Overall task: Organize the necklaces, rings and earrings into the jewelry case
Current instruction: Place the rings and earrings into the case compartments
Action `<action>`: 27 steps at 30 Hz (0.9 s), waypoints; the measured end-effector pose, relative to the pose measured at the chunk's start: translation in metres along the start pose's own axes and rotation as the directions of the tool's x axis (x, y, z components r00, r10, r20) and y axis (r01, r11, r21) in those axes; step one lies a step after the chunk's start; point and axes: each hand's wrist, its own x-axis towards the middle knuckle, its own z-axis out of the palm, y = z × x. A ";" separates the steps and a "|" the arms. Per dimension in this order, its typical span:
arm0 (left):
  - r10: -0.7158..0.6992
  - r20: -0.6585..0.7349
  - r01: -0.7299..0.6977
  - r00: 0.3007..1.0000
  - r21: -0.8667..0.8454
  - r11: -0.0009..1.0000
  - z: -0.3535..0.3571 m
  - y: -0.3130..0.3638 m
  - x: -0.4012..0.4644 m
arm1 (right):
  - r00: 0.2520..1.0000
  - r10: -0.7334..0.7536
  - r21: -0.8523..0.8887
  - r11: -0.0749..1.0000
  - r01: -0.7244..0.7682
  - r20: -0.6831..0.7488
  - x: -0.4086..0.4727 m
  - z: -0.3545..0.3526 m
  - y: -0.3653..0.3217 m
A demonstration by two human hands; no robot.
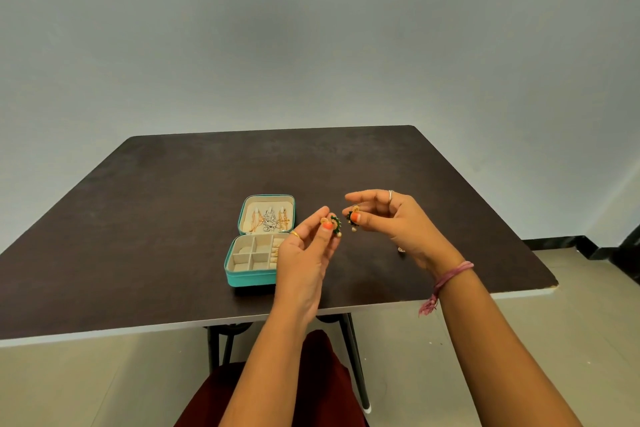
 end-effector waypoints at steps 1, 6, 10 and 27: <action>0.000 0.018 -0.001 1.000 0.024 1.000 0.000 0.000 0.000 | 1.000 0.002 0.001 1.000 -0.002 -0.001 0.000 0.000 0.000; 0.015 0.037 -0.019 0.999 0.106 0.994 -0.002 -0.001 -0.001 | 1.000 0.007 -0.015 1.000 -0.007 0.004 0.000 0.001 0.001; 0.028 0.076 -0.040 0.997 0.165 0.986 -0.003 -0.002 -0.003 | 1.000 -0.002 -0.027 1.000 0.002 0.014 0.000 0.001 0.002; -0.059 0.059 0.046 0.997 0.206 0.978 -0.012 -0.002 0.010 | 0.991 0.123 0.133 0.984 -0.116 -0.046 0.000 -0.004 0.019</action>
